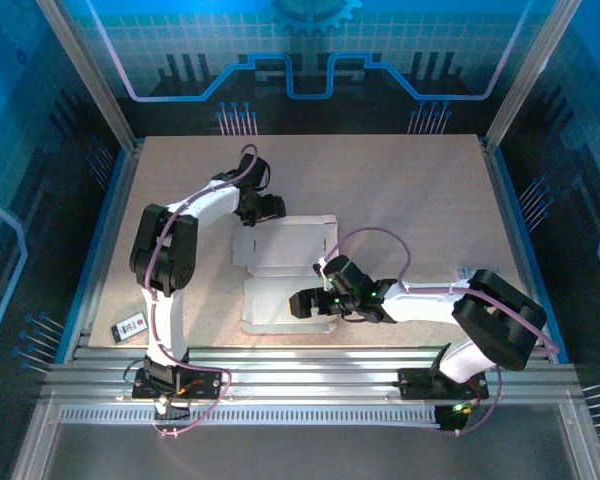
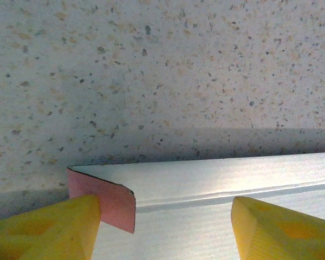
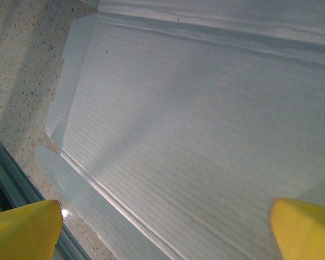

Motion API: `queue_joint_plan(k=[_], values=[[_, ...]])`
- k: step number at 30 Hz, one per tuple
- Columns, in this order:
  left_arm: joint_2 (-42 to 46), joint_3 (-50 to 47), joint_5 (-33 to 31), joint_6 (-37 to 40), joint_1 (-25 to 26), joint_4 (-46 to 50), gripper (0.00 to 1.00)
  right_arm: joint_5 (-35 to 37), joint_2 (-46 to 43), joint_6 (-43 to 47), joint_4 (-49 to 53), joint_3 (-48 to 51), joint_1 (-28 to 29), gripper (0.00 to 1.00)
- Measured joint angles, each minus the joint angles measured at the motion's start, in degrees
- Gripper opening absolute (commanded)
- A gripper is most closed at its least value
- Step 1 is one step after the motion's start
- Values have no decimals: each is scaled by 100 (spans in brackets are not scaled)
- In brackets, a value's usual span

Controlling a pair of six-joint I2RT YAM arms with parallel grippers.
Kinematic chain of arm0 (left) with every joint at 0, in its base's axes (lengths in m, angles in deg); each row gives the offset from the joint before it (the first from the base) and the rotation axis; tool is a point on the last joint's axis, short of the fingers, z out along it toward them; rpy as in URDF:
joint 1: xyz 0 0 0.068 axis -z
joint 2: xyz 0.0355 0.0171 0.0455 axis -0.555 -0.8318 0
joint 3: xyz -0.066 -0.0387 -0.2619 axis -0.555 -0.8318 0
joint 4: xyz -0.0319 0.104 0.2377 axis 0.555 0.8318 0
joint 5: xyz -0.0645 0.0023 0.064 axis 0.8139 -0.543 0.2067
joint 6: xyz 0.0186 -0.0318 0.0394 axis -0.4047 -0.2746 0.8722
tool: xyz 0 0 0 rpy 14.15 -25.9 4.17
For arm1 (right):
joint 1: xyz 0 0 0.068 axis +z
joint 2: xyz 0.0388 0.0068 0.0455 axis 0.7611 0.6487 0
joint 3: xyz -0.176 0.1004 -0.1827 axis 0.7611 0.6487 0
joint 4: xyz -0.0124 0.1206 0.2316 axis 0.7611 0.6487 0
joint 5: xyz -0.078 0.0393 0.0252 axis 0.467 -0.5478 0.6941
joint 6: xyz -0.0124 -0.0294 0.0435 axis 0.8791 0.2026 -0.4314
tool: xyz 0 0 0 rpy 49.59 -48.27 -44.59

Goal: Fold the paper box

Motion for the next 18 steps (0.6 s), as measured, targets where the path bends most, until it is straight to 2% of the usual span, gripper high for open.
queue_joint_plan(k=[18], values=[[-468,317,-59,-22,107,72,64,4,31,2,46,-50,2,100]])
